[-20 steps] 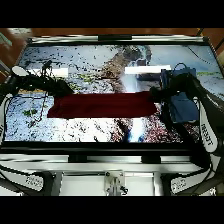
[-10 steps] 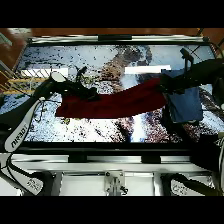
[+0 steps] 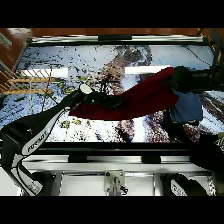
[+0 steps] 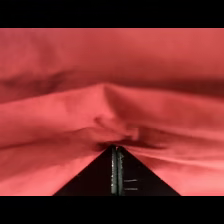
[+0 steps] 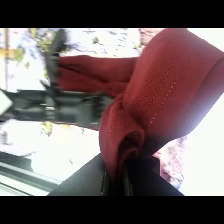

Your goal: Fold the shirts.

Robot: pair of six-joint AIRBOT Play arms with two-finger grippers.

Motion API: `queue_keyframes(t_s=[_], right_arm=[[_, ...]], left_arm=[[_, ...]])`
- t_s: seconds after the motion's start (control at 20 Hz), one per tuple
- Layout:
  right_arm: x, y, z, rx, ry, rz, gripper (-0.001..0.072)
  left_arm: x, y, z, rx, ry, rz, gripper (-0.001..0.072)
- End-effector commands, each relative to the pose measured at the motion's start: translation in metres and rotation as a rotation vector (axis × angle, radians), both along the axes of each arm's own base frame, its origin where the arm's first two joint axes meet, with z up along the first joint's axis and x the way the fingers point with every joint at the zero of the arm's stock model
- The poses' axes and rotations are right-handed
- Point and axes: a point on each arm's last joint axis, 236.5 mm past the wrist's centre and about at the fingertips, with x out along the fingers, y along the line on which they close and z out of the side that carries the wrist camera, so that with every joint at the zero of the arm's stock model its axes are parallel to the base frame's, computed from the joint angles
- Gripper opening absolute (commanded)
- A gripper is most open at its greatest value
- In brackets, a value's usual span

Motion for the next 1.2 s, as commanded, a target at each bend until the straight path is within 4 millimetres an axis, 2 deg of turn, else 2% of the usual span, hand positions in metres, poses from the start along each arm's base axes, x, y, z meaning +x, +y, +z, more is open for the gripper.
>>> queue_keyframes(t_s=[0.0,0.15,0.25,0.4,0.5,0.6,0.65,0.75,0.8,0.85,0.95,1.05,1.15], right_arm=[[-0.019,0.004,0.020,0.025,-0.027,-0.010,0.0068],[-0.017,-0.002,0.018,0.002,-0.031,-0.025,0.0068],[-0.011,-0.004,0.014,-0.004,-0.026,-0.032,0.0068],[0.010,0.006,0.009,0.047,-0.040,-0.005,0.0068],[0.031,0.024,0.007,0.077,-0.076,0.011,0.0068],[0.050,0.064,0.000,0.102,-0.110,0.056,0.0068],[0.059,0.091,-0.008,0.116,-0.123,0.086,0.0068],[0.072,0.152,-0.031,0.147,-0.134,0.141,0.0068],[0.077,0.182,-0.044,0.172,-0.135,0.157,0.0069],[0.081,0.213,-0.060,0.199,-0.136,0.164,0.0068],[0.086,0.257,-0.095,0.228,-0.119,0.155,0.0068],[0.087,0.287,-0.132,0.263,-0.054,0.121,0.0069],[0.081,0.306,-0.164,0.283,0.019,0.110,0.0068]], left_arm=[[0.003,-0.035,0.007,-0.083,0.023,0.109,0.0040],[-0.006,-0.027,0.013,-0.092,0.003,0.017,0.0037],[-0.002,0.000,0.027,-0.065,-0.037,-0.037,0.0035],[0.033,0.071,0.062,0.073,-0.184,0.018,0.0034],[0.063,0.136,0.101,0.162,-0.305,0.116,0.0035],[0.088,0.207,0.149,0.186,-0.374,0.276,0.0036],[0.094,0.238,0.170,0.177,-0.388,0.355,0.0036],[0.096,0.287,0.204,0.169,-0.414,0.466,0.0037],[0.091,0.303,0.214,0.173,-0.423,0.484,0.0036],[0.084,0.314,0.221,0.179,-0.422,0.489,0.0037],[0.070,0.324,0.224,0.190,-0.402,0.472,0.0037],[0.061,0.324,0.222,0.201,-0.387,0.436,0.0037],[0.058,0.321,0.218,0.204,-0.381,0.416,0.0037]])
